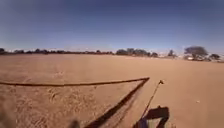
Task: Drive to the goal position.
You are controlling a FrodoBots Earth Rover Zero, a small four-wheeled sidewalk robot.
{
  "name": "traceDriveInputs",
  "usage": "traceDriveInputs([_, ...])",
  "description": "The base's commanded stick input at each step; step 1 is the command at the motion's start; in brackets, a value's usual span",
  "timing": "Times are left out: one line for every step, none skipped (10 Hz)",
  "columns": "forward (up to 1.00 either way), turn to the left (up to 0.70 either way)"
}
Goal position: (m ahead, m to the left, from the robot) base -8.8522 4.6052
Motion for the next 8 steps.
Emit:
traceDriveInputs([0.70,-0.27])
traceDriveInputs([0.70,-0.27])
traceDriveInputs([0.70,-0.27])
traceDriveInputs([0.70,-0.27])
traceDriveInputs([0.70,-0.27])
traceDriveInputs([0.42,-0.34])
traceDriveInputs([0.00,-0.45])
traceDriveInputs([0.00,-0.45])
